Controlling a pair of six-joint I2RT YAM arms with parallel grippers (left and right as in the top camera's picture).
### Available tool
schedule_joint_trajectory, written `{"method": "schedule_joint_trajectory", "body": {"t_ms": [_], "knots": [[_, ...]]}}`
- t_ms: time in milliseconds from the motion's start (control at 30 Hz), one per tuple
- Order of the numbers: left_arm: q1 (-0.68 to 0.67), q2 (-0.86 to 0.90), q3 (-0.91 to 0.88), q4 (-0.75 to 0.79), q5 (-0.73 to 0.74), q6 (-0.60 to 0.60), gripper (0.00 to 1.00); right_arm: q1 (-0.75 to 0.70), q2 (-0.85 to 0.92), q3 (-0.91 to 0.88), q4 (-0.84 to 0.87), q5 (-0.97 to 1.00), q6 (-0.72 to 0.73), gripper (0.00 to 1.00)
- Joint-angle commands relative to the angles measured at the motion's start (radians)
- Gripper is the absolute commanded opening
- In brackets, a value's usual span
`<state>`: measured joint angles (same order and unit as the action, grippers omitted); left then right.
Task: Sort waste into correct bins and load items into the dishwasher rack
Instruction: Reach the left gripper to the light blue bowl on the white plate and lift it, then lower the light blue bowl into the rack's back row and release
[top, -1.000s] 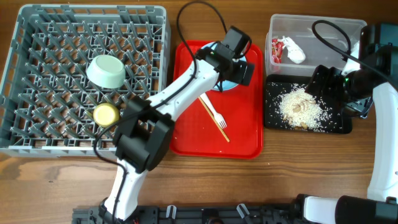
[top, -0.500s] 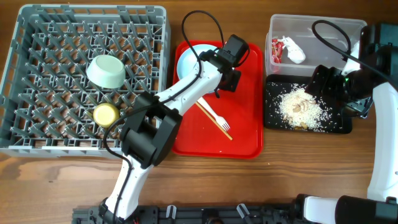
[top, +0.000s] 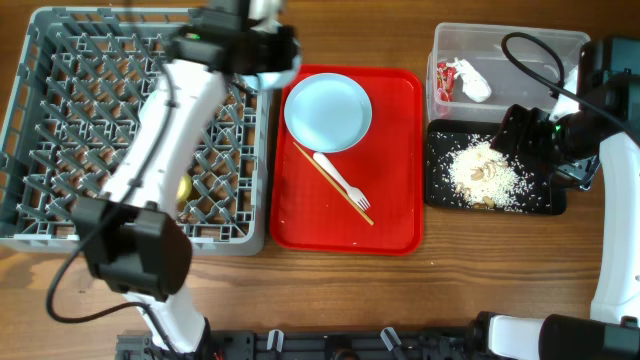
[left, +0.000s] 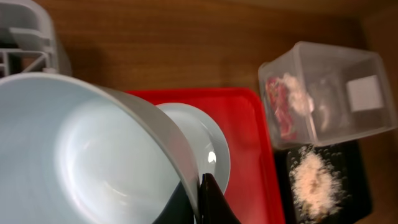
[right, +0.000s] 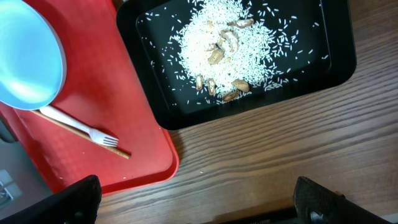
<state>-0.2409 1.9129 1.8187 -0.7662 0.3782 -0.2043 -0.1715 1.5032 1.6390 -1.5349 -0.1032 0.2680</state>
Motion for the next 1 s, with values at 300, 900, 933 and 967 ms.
{"method": "schedule_joint_trajectory", "body": {"t_ms": [300, 900, 933, 967], "knots": [[0.403, 0.234, 0.001, 0.177, 0.930, -0.013, 0.04, 0.000, -0.015, 0.003, 0.003, 0.018, -0.004, 1.00], [0.628, 0.316, -0.003, 0.076, 0.727, -0.013, 0.92, 0.000, -0.015, 0.003, -0.003, 0.017, -0.002, 1.00], [0.647, 0.314, -0.003, 0.059, 0.699, -0.012, 1.00, 0.000, -0.015, 0.003, -0.003, 0.017, -0.002, 1.00], [0.671, 0.309, -0.003, 0.050, 0.678, -0.011, 1.00, 0.000, -0.015, 0.003, -0.004, 0.017, -0.002, 1.00]]}}
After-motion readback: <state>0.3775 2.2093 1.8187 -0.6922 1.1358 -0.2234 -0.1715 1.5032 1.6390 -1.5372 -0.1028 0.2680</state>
